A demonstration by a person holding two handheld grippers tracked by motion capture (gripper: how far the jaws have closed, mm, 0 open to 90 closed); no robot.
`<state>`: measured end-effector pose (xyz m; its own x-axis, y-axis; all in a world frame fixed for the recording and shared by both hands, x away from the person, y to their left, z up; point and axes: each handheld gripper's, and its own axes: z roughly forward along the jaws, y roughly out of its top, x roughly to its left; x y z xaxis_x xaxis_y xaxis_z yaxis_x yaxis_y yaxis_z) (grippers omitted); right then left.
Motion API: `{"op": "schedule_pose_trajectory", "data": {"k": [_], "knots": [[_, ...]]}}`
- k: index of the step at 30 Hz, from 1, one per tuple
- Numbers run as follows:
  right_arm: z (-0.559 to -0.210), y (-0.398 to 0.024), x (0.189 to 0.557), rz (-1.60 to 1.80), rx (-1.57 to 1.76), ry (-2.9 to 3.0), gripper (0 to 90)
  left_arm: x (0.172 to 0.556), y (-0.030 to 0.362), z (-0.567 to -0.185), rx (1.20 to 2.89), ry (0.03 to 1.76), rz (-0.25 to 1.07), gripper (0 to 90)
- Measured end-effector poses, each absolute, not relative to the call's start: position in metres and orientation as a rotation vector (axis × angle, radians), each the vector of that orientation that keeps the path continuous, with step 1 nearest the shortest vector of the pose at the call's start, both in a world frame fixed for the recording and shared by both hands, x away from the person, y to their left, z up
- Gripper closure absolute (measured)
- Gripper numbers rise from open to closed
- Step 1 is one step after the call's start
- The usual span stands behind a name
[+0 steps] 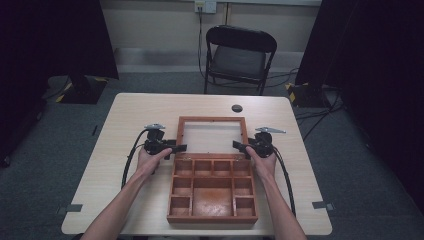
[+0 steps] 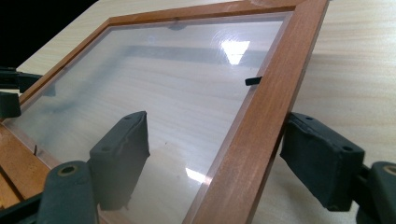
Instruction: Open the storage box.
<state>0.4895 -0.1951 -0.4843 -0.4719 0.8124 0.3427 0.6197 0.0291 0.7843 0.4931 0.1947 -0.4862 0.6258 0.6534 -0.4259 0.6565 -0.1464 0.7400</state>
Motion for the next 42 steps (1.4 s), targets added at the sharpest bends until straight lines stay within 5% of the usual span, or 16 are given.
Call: {"op": "schedule_pose_trajectory", "data": {"k": [24, 42], "knots": [[-0.46, -0.236, 0.456, 1.339, 1.453, 2.051, 16.0, 0.471, 0.225, -0.469, 1.864, 1.083, 0.124, 16.9], [-0.462, -0.288, 0.38, 1.184, 1.492, 2.048, 14.8, 0.418, 0.27, -0.471, 2.081, 1.101, 0.292, 19.4]]}}
